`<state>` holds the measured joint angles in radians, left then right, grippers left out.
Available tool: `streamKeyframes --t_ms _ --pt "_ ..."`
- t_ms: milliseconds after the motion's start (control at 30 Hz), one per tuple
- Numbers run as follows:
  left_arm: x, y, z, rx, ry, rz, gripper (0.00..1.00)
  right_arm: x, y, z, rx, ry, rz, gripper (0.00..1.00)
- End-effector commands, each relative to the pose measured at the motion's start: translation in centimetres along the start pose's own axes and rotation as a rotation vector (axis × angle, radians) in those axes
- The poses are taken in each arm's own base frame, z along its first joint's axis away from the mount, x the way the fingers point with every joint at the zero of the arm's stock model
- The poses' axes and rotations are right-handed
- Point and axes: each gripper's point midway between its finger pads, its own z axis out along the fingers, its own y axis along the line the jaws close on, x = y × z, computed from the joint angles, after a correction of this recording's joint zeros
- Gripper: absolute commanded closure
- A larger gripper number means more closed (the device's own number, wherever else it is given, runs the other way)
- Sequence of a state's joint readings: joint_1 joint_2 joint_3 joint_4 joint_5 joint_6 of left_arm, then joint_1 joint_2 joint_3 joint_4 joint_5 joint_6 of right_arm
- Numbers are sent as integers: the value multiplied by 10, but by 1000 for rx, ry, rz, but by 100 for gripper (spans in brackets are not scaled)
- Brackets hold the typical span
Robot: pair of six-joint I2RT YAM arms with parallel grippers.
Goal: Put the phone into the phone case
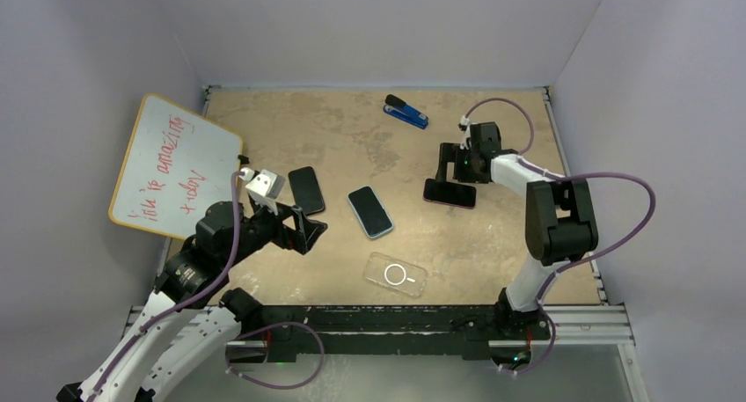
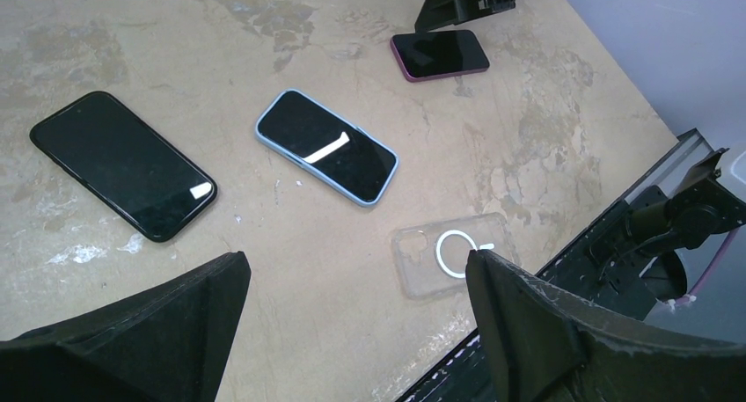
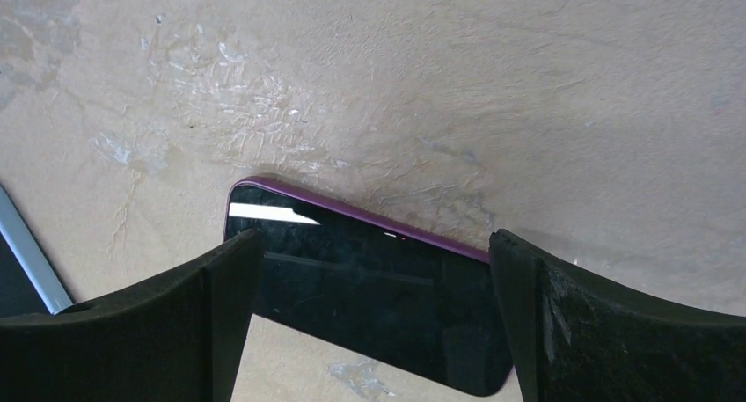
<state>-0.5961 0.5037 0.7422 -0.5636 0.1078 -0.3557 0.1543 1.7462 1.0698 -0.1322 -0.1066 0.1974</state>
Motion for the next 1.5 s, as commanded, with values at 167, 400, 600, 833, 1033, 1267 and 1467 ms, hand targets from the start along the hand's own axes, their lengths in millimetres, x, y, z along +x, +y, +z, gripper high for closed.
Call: streamKeyframes --t_ms 167,400,600,833,1033,1267,1467 --pt "-5 1 2 -5 -20 3 1 10 10 0 -94 52 -48 1" --pt "-6 1 0 -6 -28 3 1 46 12 -22 -118 146 -54 1" --pt "-6 1 1 -8 -25 3 1 70 20 -39 -162 184 -25 2" --pt "-4 2 3 -12 -16 2 1 61 21 -55 -98 94 -37 4" --pt "-4 5 3 -27 -12 -4 1 43 26 -50 2 31 -170 2" --pt "5 19 7 -129 46 -88 1 34 33 -33 41 39 -309 1" --pt "33 8 27 -90 196 -193 3 39 32 -18 19 100 -393 1"
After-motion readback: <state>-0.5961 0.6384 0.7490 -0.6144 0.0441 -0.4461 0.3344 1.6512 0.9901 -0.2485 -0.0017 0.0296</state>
